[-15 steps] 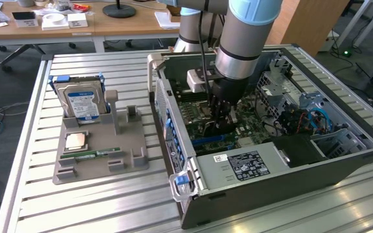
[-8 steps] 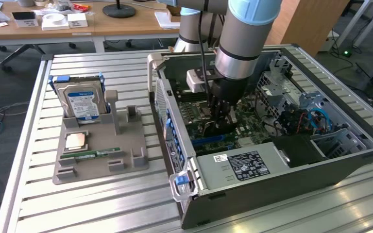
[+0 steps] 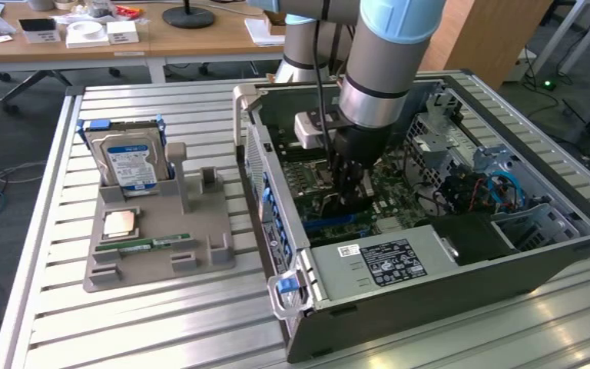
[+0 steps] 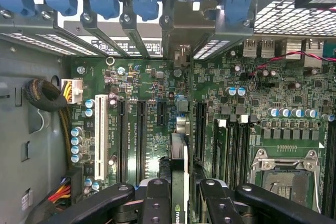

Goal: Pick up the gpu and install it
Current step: 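Insert the gpu into the slot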

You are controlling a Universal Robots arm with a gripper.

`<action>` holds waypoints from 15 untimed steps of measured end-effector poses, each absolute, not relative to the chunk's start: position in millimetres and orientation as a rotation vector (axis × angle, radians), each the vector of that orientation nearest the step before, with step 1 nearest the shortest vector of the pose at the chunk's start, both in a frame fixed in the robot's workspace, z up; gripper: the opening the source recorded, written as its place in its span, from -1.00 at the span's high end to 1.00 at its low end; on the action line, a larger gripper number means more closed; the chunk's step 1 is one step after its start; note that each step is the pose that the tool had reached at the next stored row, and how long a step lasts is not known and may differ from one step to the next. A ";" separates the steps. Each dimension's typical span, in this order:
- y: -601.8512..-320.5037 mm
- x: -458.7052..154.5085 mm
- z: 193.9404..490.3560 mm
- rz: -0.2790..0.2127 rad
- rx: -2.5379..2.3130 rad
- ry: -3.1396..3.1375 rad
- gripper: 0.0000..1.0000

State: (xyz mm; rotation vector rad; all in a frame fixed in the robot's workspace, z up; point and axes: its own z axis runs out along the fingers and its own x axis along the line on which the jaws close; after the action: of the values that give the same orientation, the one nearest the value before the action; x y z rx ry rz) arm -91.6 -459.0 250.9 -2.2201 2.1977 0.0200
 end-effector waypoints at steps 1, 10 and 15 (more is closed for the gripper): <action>-459.0 -91.6 250.3 0.020 -2.220 2.198 0.48; -459.0 -91.7 248.9 0.020 -2.220 2.198 0.48; -459.0 -91.7 248.9 0.020 -2.220 2.198 0.48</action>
State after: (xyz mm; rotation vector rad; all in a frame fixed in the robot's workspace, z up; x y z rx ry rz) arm -91.7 -459.0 248.9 -2.2200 2.1976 0.0199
